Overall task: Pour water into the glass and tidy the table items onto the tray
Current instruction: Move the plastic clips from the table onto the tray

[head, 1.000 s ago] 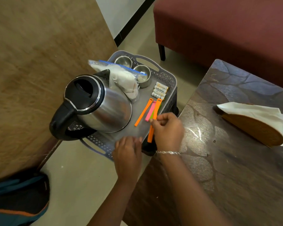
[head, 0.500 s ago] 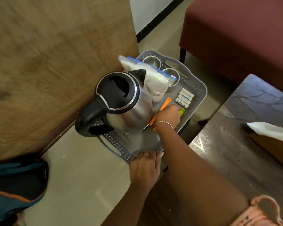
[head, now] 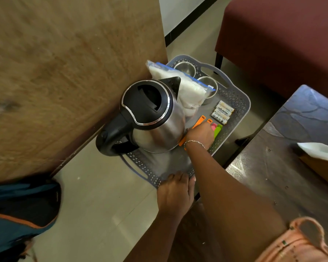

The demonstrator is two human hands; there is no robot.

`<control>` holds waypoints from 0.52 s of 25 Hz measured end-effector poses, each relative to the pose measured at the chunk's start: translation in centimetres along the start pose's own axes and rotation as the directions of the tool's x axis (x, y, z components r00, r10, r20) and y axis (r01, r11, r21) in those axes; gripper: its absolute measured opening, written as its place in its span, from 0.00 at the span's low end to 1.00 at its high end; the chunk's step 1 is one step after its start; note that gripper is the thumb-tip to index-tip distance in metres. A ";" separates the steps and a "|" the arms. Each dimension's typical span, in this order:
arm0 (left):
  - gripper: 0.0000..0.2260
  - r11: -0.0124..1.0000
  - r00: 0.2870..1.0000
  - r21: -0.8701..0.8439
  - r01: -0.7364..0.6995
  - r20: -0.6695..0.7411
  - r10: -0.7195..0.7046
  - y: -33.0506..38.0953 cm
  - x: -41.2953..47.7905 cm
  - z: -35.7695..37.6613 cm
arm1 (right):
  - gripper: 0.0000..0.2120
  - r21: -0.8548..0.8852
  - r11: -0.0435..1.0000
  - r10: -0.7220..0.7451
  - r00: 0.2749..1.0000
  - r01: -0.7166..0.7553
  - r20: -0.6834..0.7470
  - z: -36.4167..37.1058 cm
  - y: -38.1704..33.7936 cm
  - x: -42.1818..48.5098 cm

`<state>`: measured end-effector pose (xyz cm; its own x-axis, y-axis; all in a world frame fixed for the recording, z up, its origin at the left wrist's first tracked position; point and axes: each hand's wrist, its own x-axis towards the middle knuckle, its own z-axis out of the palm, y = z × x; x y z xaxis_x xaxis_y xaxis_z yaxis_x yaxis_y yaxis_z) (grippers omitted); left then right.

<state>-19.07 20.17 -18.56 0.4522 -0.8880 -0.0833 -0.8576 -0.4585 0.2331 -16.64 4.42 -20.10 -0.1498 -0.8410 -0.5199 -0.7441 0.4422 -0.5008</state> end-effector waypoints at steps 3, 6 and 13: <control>0.17 1.000 1.000 0.010 0.001 0.019 -0.002 0.0 -0.1 0.1 | 0.08 -0.025 1.000 -0.001 1.000 0.001 0.025 -0.1 0.4 -0.2; 0.18 1.000 1.000 0.020 -0.003 0.025 0.002 0.1 -0.1 0.2 | 0.08 -0.008 1.000 0.003 0.999 -0.002 0.044 -0.6 0.3 -0.3; 0.16 0.999 1.000 0.035 -0.018 0.011 0.018 -0.1 -0.2 0.5 | 0.09 0.313 0.939 -0.127 0.989 0.145 -0.076 -5.4 0.4 -1.2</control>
<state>-19.23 20.32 -19.06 0.4343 -0.8963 -0.0901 -0.8735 -0.4434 0.2009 -20.30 3.92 -15.91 -0.1030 -0.9115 -0.3982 -0.5164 0.3911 -0.7618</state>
